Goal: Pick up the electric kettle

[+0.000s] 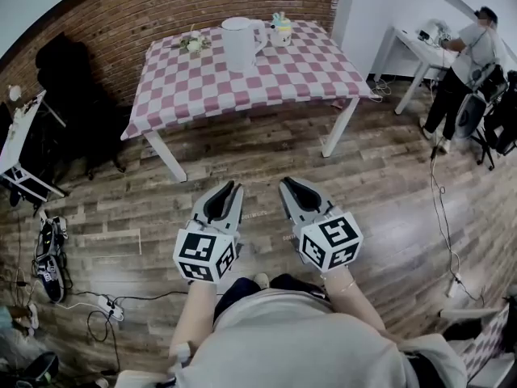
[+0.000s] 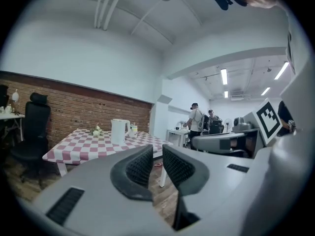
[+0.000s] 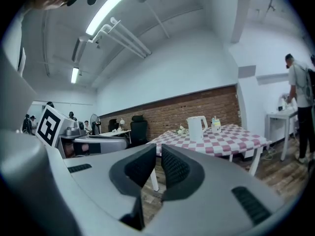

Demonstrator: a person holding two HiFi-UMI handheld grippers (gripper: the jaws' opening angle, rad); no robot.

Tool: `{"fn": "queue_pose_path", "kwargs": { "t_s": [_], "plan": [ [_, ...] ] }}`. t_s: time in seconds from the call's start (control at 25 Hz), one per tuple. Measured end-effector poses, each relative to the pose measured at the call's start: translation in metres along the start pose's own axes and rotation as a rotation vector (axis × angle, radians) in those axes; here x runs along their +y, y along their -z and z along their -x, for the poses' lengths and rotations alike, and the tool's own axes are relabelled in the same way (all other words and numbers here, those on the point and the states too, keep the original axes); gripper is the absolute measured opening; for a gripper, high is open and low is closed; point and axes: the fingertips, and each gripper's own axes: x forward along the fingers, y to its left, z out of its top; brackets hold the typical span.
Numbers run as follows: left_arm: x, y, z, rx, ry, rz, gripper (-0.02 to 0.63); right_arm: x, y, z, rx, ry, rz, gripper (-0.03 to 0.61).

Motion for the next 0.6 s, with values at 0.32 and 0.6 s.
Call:
{"fn": "queue_pose_path", "kwargs": {
  "t_s": [0.32, 0.6],
  "plan": [
    [0.012, 0.031, -0.005, 0.079, 0.033, 0.016, 0.155, 0.005, 0.030, -0.006, 0.055, 0.019, -0.021, 0.123],
    [0.027, 0.037, -0.017, 0.103, 0.034, 0.052, 0.187, -0.012, 0.029, -0.015, 0.063, 0.043, -0.041, 0.166]
  ]
}}
